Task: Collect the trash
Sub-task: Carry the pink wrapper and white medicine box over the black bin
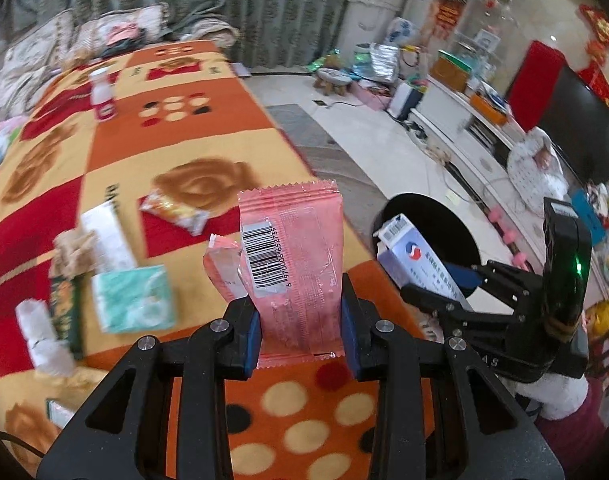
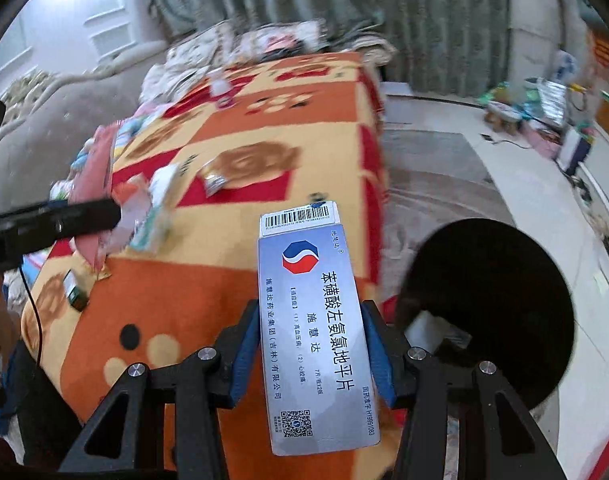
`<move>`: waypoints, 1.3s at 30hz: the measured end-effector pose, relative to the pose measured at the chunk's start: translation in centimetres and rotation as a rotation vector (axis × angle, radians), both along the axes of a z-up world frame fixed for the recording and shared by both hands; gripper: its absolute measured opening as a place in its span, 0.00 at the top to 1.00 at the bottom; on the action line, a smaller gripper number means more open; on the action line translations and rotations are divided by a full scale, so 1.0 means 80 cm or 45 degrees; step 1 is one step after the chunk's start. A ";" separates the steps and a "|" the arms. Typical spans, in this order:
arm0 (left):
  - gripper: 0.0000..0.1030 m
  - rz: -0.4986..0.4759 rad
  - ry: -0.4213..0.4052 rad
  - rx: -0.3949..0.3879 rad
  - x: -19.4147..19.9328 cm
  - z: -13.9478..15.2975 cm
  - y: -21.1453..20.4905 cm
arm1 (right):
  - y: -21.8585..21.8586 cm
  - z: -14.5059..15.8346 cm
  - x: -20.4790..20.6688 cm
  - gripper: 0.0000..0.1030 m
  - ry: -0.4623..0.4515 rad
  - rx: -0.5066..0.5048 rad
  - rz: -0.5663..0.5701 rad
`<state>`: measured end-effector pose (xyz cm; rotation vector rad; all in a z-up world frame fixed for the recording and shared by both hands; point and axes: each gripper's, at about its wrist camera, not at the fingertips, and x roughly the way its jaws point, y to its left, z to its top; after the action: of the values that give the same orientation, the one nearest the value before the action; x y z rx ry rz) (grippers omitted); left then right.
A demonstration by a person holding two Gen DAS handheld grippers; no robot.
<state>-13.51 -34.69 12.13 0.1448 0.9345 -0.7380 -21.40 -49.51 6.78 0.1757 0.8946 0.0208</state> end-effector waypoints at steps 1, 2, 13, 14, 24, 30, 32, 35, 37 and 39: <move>0.70 -0.017 -0.001 -0.004 -0.002 0.000 -0.011 | -0.010 0.001 -0.002 0.54 -0.005 0.000 -0.025; 0.70 -0.028 0.003 -0.007 -0.002 -0.001 -0.019 | -0.020 0.002 -0.005 0.54 -0.008 0.001 -0.047; 0.70 -0.141 0.114 -0.067 0.004 -0.022 -0.109 | -0.106 -0.002 -0.023 0.54 0.000 0.008 -0.249; 0.70 -0.150 0.113 -0.064 0.002 -0.023 -0.118 | -0.111 -0.004 -0.024 0.54 0.005 0.007 -0.260; 0.70 -0.211 0.147 -0.057 0.001 -0.041 -0.172 | -0.146 -0.023 -0.030 0.54 0.045 0.022 -0.329; 0.70 -0.229 0.206 -0.095 0.006 -0.050 -0.189 | -0.164 -0.033 -0.032 0.54 0.062 0.047 -0.367; 0.70 -0.227 0.232 -0.106 0.008 -0.052 -0.195 | -0.168 -0.035 -0.031 0.54 0.067 0.047 -0.375; 0.70 -0.239 0.257 -0.129 0.009 -0.054 -0.204 | -0.176 -0.038 -0.031 0.54 0.069 0.058 -0.392; 0.69 -0.244 0.260 -0.135 0.008 -0.055 -0.209 | -0.180 -0.041 -0.032 0.54 0.074 0.061 -0.403; 0.65 -0.251 0.266 -0.147 0.008 -0.055 -0.213 | -0.185 -0.043 -0.032 0.54 0.078 0.070 -0.414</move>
<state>-12.88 -51.75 7.70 0.0589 1.0829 -1.0014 -24.00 -64.29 3.35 0.3735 0.9184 -0.2638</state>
